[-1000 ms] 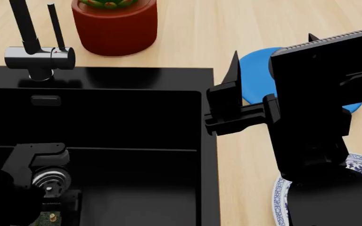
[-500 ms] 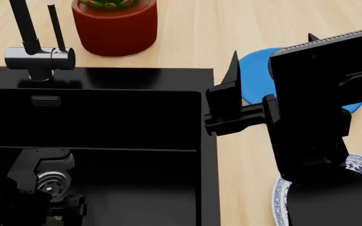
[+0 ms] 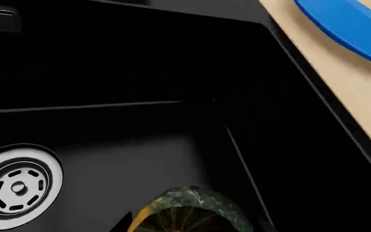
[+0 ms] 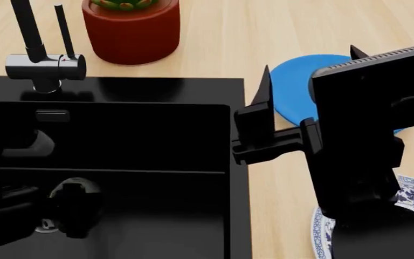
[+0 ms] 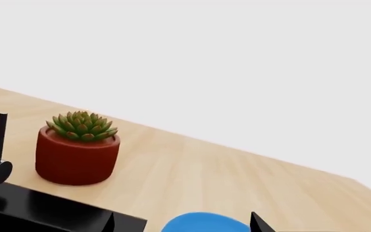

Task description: Pick the squash from the sink and place it on the plate located on the counter

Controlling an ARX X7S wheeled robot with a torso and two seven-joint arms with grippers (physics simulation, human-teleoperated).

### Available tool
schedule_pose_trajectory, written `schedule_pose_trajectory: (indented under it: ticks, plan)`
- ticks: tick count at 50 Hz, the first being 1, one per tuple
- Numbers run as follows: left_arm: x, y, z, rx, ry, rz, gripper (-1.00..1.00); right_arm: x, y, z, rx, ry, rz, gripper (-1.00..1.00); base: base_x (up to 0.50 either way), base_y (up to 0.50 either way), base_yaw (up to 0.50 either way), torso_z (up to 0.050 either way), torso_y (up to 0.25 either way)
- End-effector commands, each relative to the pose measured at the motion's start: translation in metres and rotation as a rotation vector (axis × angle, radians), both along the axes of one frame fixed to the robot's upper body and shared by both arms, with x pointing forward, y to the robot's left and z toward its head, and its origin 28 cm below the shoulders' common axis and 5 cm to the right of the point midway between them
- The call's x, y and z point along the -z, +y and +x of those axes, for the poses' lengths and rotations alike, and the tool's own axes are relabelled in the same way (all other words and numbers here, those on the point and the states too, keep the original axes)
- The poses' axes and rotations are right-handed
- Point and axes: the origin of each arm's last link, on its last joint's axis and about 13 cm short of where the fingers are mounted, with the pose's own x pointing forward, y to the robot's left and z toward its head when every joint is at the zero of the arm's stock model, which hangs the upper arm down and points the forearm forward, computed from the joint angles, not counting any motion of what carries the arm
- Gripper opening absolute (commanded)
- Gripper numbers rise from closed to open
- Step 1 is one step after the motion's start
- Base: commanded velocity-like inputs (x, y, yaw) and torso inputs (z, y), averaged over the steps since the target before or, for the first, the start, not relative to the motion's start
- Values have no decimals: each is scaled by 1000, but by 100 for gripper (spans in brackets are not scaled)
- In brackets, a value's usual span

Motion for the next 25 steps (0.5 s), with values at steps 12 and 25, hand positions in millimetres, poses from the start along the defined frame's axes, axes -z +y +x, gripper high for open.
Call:
schedule_pose_trajectory:
  ticks: [12,25]
  plan:
    - [-24,-1,-37,182,-304,-233,-100,15,-4,-2,-60,-7,33,100,0,0,0,0,0]
    - [-26,-2,-38,192,-317,-254,-100,14,-5,-2,-58,-8,34,100,0,0,0,0,0]
